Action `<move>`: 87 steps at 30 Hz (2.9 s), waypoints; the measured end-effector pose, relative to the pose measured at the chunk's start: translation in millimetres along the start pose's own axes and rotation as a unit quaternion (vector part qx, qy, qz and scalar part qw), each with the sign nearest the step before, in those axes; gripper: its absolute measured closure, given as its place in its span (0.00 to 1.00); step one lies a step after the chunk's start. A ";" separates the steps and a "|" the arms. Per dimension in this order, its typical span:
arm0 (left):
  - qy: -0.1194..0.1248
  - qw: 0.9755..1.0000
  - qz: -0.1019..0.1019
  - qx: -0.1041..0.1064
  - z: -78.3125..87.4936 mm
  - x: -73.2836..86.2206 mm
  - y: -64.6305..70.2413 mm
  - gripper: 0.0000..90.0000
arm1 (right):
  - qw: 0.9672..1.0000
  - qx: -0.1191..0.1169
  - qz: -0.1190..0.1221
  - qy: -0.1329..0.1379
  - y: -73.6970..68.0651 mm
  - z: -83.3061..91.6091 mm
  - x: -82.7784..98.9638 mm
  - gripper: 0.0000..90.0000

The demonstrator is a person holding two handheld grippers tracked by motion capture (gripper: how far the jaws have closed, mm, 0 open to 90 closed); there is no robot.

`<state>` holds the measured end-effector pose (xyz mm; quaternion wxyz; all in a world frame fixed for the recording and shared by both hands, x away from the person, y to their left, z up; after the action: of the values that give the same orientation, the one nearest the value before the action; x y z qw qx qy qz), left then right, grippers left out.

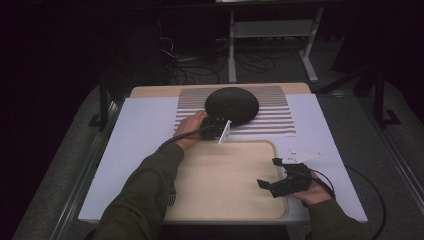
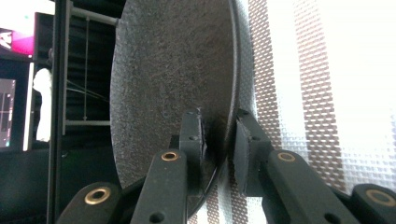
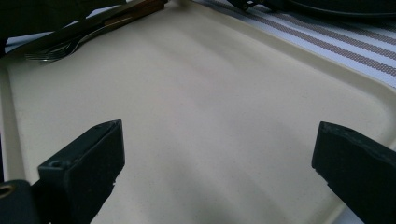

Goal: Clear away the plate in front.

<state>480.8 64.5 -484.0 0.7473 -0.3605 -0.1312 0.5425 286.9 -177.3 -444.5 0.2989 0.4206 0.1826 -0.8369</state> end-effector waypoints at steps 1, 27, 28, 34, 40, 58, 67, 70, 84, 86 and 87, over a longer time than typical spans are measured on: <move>-0.004 1.000 0.002 -0.002 -1.7 -0.3 -0.7 0.84 | 1.000 0.000 0.000 0.000 -0.1 0.0 0.0 0.03; -0.043 0.994 -0.072 -0.071 -6.6 -12.8 7.0 0.96 | 1.000 -0.001 -0.002 0.002 0.0 -0.3 -0.7 0.03; -0.043 0.994 -0.073 -0.072 -6.6 -12.9 7.1 0.96 | 1.000 -0.001 -0.002 0.002 0.2 -0.2 -0.7 0.03; -0.050 0.993 -0.076 -0.079 -6.1 -14.0 8.5 0.96 | 1.000 -0.001 -0.002 0.003 0.4 -0.1 -0.7 0.03; -0.061 0.993 -0.073 -0.070 -2.0 -17.1 5.2 0.97 | 1.000 0.000 -0.002 0.004 1.4 0.2 -0.6 0.03; -0.072 0.991 -0.076 -0.088 52.3 -15.3 17.4 0.97 | 1.000 0.003 -0.003 0.003 1.8 0.3 -0.4 0.03; -0.060 0.989 -0.083 -0.104 101.8 -19.0 46.5 0.97 | 1.000 0.006 -0.003 0.002 1.4 0.1 -0.6 0.03; -0.054 0.990 -0.082 -0.105 117.6 -21.8 59.9 0.97 | 1.000 0.006 -0.002 0.002 1.4 -0.4 -0.5 0.03; -0.049 0.991 -0.079 -0.101 168.6 -28.2 117.1 0.96 | 1.000 0.004 -0.002 0.001 3.8 -1.4 0.2 0.03; -0.045 0.991 -0.077 -0.097 175.2 -30.9 127.1 0.96 | 1.000 0.004 -0.002 0.002 3.7 -2.1 -0.5 0.03; -0.045 0.991 -0.077 -0.097 175.2 -30.9 127.1 0.96 | 1.000 0.004 -0.002 0.002 3.7 -2.1 -0.5 0.03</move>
<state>275.2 125.2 -440.9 0.7417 -0.3950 -0.2439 0.4841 290.8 -178.7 -445.5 0.2956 0.4229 0.1810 -0.8373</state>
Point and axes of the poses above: each handheld gripper's, and its own axes: z roughly backward along the jaws, x roughly out of its underside, y roughly to its right, the point moved 2 cm from there along -z, roughly forward along the jaws, and after that the axes turned 11 degrees about x, right-handed, at the moved point
